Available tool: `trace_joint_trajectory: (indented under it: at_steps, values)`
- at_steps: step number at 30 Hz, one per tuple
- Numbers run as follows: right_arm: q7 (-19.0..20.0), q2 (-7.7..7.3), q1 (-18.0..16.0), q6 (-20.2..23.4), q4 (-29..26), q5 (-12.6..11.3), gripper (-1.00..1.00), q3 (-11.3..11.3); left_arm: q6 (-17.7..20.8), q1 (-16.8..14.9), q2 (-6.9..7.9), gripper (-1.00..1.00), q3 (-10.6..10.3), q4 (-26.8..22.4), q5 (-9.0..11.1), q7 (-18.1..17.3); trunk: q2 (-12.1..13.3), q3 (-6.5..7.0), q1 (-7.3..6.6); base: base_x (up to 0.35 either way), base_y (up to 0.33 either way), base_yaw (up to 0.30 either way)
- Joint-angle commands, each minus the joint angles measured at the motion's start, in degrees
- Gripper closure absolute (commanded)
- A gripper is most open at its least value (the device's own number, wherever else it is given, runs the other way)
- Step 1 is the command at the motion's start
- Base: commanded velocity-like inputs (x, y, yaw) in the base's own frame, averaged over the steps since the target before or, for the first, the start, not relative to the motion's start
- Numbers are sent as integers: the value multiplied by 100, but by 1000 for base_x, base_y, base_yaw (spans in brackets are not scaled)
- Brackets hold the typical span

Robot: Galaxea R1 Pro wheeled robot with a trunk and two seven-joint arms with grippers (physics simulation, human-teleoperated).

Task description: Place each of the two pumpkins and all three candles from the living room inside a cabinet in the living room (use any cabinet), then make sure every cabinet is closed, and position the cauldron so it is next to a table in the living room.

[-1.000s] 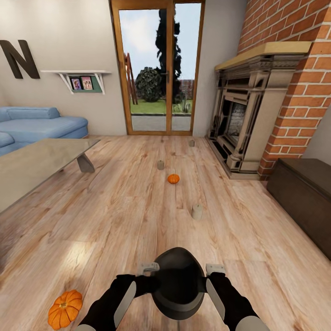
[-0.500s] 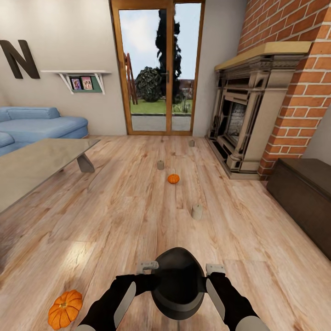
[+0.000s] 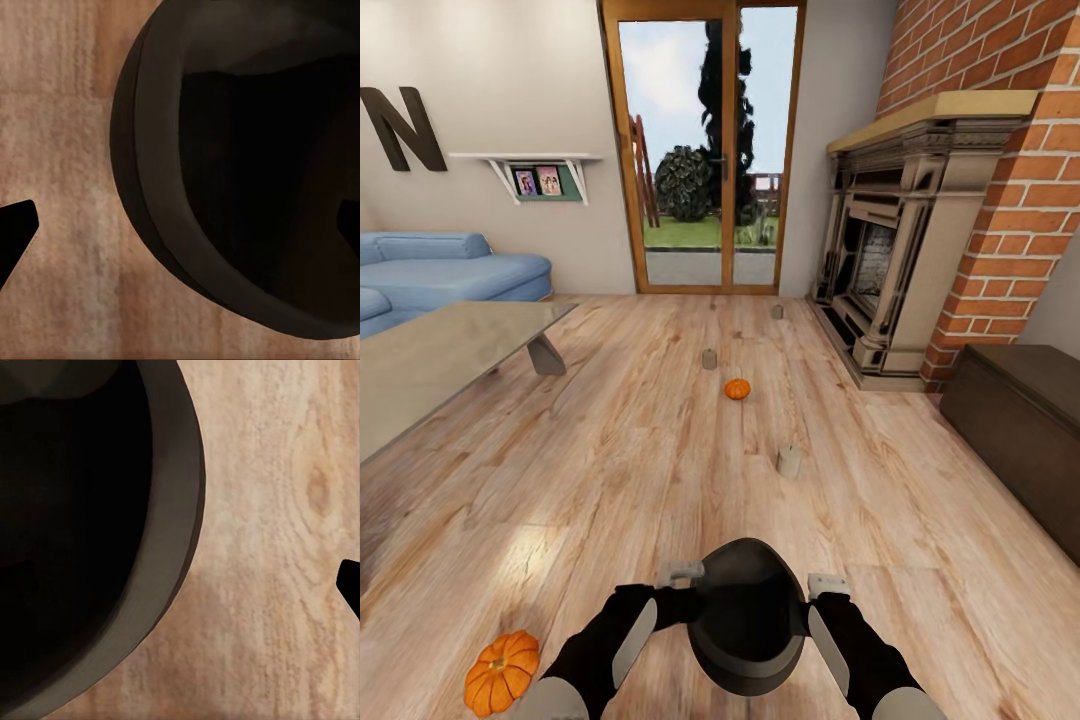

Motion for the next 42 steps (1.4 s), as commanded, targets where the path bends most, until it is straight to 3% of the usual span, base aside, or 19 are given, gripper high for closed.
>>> trace_joint_trajectory:
  at_steps: [1,36,42]
  values:
    - [-48,-2,-2,20,-8,-60,-100,18,27,-73,1,-100,1,92,15,4,-2,-5,-1,0,0,0]
    - [-52,-2,-2,10,-1,-60,-100,18,-1,-138,17,-100,36,206,17,6,-2,-5,-1,0,0,0]
    - [-52,-2,-2,9,-5,-60,-100,18,2,-138,18,-100,36,206,17,7,-10,-138,14,0,0,0]
